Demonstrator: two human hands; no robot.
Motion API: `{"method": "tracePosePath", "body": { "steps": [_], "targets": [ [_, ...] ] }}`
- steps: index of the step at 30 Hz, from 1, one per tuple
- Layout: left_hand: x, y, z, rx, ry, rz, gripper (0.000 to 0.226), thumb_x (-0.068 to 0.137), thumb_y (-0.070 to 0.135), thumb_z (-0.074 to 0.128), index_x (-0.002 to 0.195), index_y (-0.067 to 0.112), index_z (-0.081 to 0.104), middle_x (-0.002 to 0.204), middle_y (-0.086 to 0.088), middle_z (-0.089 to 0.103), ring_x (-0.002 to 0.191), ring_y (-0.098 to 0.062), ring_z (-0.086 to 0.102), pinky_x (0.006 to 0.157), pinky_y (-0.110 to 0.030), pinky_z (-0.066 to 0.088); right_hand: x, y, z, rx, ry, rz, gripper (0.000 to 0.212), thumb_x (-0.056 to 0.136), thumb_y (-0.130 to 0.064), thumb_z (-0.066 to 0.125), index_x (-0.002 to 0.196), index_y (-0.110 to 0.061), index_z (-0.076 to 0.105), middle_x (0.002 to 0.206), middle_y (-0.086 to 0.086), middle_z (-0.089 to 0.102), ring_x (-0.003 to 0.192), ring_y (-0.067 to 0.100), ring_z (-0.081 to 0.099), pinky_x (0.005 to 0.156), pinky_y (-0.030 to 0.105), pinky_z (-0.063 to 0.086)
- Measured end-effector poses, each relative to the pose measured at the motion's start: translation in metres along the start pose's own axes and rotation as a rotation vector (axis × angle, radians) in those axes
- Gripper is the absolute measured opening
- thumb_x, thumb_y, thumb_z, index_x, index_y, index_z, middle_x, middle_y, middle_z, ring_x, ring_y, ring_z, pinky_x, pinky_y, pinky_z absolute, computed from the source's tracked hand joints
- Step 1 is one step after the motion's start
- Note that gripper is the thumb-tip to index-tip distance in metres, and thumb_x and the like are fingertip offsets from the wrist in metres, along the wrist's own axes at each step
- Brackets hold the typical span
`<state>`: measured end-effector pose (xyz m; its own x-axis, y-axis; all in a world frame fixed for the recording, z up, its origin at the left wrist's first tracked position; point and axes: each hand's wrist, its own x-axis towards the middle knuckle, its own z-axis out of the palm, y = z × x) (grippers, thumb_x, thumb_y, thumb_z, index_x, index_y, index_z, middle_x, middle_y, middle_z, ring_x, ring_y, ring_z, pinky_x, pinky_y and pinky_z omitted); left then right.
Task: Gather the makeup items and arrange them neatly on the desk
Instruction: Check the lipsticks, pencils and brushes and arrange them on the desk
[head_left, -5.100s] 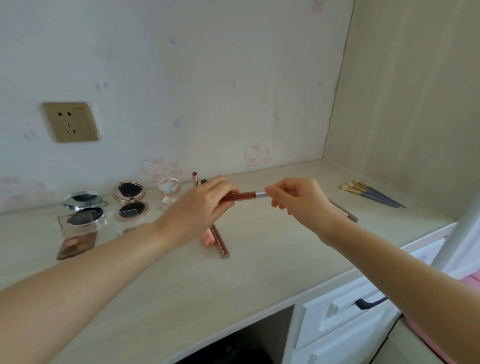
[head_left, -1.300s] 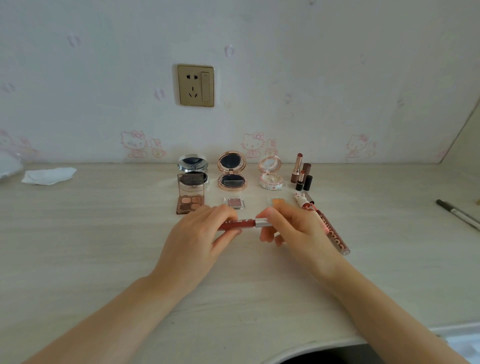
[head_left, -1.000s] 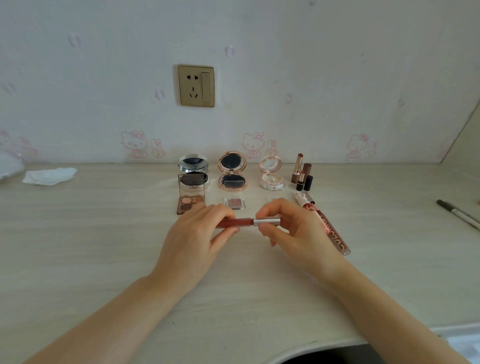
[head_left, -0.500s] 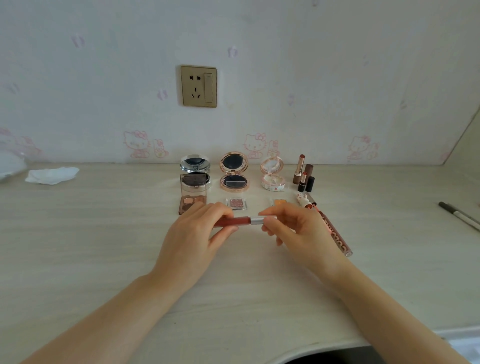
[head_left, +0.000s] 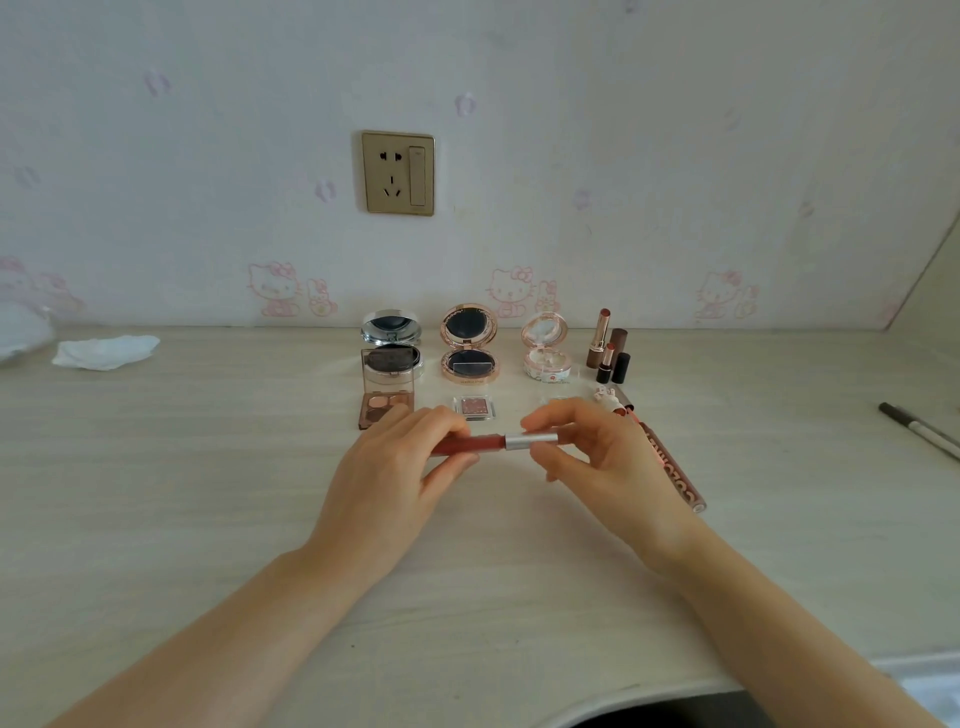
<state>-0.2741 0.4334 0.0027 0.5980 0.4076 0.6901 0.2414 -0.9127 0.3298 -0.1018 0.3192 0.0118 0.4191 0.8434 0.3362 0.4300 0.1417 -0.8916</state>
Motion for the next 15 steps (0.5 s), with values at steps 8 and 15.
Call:
{"method": "tracePosePath", "body": {
  "steps": [8, 15],
  "targets": [
    [-0.0005, 0.0003, 0.0002, -0.007, -0.013, 0.001, 0.014, 0.084, 0.032, 0.065, 0.092, 0.021, 0.062, 0.082, 0.015, 0.058, 0.077, -0.013, 0.053, 0.065, -0.035, 0.05, -0.0007, -0.0015, 0.0031, 0.041, -0.032, 0.113, 0.025, 0.096, -0.028, 0.05, 0.09, -0.014, 0.07, 0.071, -0.003, 0.07, 0.07, 0.01, 0.063, 0.066, 0.028, 0.056],
    [0.0014, 0.0017, -0.0006, -0.021, -0.015, -0.019, 0.016, 0.084, 0.034, 0.062, 0.092, 0.019, 0.062, 0.082, 0.015, 0.057, 0.077, -0.012, 0.054, 0.065, -0.034, 0.049, 0.0004, -0.0048, 0.001, 0.054, -0.014, 0.005, 0.018, 0.091, -0.004, 0.058, 0.102, -0.011, 0.07, 0.088, 0.006, 0.07, 0.08, 0.01, 0.066, 0.065, 0.02, 0.054]
  ]
}}
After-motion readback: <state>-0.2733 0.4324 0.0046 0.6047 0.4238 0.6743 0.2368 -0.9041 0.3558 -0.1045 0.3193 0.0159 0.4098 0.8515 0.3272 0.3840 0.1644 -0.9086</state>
